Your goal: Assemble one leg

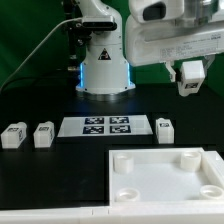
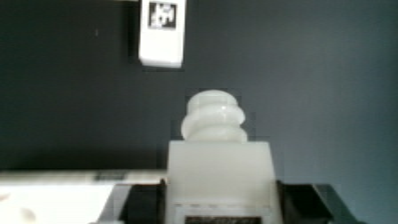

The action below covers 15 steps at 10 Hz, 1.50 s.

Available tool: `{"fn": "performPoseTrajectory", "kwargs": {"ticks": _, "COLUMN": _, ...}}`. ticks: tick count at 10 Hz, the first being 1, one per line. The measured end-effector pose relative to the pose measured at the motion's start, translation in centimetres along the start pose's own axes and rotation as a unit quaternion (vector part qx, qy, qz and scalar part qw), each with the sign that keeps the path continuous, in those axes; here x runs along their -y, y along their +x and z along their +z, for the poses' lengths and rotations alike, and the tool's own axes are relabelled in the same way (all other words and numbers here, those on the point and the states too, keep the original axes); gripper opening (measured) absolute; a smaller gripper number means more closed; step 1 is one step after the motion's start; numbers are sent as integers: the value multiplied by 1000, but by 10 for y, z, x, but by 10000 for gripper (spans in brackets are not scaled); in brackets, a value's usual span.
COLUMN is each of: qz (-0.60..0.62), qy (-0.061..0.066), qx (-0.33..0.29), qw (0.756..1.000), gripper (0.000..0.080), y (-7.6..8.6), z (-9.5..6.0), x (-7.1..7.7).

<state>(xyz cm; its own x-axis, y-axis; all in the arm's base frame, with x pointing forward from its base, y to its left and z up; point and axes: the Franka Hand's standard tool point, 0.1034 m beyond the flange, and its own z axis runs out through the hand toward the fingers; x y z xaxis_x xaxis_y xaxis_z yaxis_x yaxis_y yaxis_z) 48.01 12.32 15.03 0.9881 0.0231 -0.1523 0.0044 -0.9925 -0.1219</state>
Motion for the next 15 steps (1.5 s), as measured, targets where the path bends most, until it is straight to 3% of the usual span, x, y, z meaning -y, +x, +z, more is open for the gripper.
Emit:
{"fn": "performPoseTrajectory", "kwargs": {"ticks": 4, "qz": -3, "qy": 0, "qx": -189, "qw": 982, "gripper": 290, "y": 5, "z": -1, "x": 1}}
{"fn": "performPoseTrajectory", "kwargs": {"ticks": 6, "qz": -10, "qy": 7, "qx": -283, "qw": 959, "gripper": 290, "y": 3, "z": -1, "x": 4}}
{"fn": "performPoseTrajectory", "kwargs": {"ticks": 7, "qz": -12, "qy": 5, "qx": -273, "qw": 962, "gripper": 290, "y": 3, "z": 2, "x": 4}}
{"fn": "performPoseTrajectory", "kwargs": {"ticks": 8, "qz": -17, "qy": 6, "qx": -279, "qw": 960, "gripper": 290, "y": 12, "z": 0, "x": 10}}
{"fn": "performPoseTrajectory", "kwargs": {"ticks": 11, "qz": -36, "qy": 3, "qx": -303, "qw": 952, "gripper": 290, "y": 63, "z": -13, "x": 26}}
{"fn": "performPoseTrajectory", "kwargs": {"ticks": 13, "qz": -52, "qy": -6, "qx": -312, "qw": 949, "gripper": 290, "y": 71, "z": -13, "x": 25}}
{"fn": "performPoseTrajectory", "kwargs": {"ticks": 15, "qz": -53, "qy": -6, "qx": -312, "qw": 949, "gripper": 290, "y": 71, "z": -12, "x": 26}}
